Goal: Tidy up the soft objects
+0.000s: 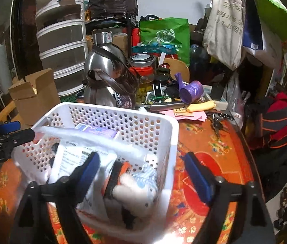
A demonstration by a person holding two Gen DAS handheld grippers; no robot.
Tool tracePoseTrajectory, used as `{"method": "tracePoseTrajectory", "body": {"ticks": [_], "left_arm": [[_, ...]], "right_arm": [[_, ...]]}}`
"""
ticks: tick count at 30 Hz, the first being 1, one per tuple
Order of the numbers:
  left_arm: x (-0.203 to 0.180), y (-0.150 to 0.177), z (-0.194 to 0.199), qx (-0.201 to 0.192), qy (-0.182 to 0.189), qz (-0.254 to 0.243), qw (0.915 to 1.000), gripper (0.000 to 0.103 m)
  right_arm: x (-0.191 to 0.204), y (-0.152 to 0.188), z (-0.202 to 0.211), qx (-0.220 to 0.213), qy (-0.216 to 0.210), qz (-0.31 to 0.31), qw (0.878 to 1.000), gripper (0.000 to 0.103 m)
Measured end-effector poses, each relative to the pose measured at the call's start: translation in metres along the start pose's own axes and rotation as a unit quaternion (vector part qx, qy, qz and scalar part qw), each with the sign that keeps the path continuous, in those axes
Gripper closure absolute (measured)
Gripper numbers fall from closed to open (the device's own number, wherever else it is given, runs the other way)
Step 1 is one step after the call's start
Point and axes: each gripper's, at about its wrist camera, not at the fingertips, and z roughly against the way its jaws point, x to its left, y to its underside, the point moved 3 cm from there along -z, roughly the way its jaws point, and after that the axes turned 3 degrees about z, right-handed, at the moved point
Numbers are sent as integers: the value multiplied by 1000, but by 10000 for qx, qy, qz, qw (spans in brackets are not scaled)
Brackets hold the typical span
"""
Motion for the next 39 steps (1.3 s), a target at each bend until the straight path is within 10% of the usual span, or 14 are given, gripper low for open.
{"method": "tracePoseTrajectory", "body": {"ticks": [5, 18, 39], "left_arm": [[-8, 15, 5, 69, 94, -65, 9999, 1], [-16, 49, 33, 10, -143, -36, 9999, 0], [-19, 193, 270, -1085, -335, -306, 9931, 0]], "right_arm": [[1, 13, 11, 44, -107, -103, 9999, 0], [9, 39, 43, -34, -250, -291, 9993, 0], [85, 167, 243, -514, -248, 120, 9983, 0]]}}
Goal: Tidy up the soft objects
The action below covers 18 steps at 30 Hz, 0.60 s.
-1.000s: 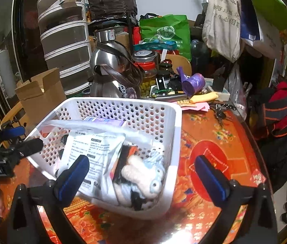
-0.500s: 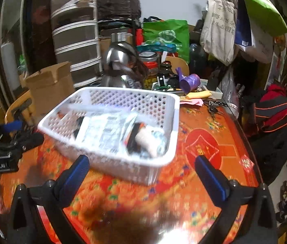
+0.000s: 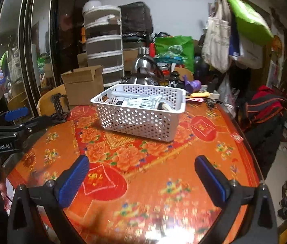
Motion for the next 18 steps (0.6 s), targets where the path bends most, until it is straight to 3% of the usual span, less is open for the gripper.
{"method": "tracePoseTrajectory", "body": {"ticks": [8, 18], "left_arm": [[-4, 23, 64, -1, 163, 148, 9998, 0], [-19, 23, 63, 112, 328, 65, 9994, 0]], "right_arm": [[-10, 23, 50, -85, 110, -557, 9984, 0], [-9, 9, 61, -138, 303, -403, 9986, 0]]}}
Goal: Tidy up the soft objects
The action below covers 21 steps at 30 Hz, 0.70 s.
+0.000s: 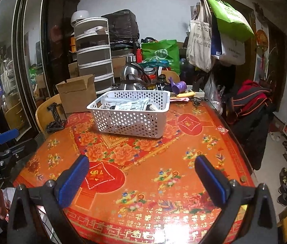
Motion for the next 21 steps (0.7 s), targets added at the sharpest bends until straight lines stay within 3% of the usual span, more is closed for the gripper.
{"method": "tracePoseTrajectory", "body": {"ticks": [21], "left_arm": [[1, -1, -13, 100, -94, -18, 9999, 0]], "right_arm": [[0, 5, -13, 147, 11, 27, 9999, 0]]}}
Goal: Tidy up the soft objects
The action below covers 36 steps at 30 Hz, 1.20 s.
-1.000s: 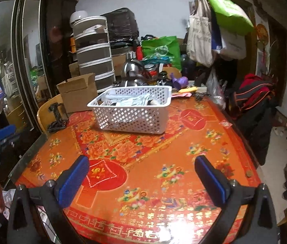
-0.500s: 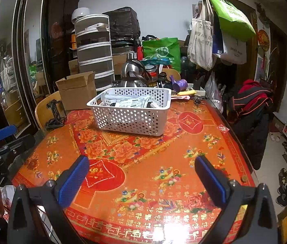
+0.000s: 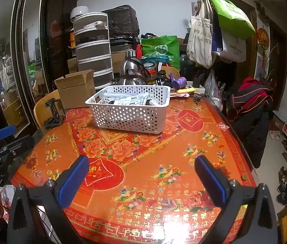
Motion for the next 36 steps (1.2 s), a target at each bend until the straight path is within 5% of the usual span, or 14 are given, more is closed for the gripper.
{"method": "tracePoseTrajectory", "body": {"ticks": [36], "left_arm": [[2, 3, -4, 81, 28, -15, 10000, 0]], "right_arm": [[1, 4, -1, 39, 10, 34, 10000, 0]]}}
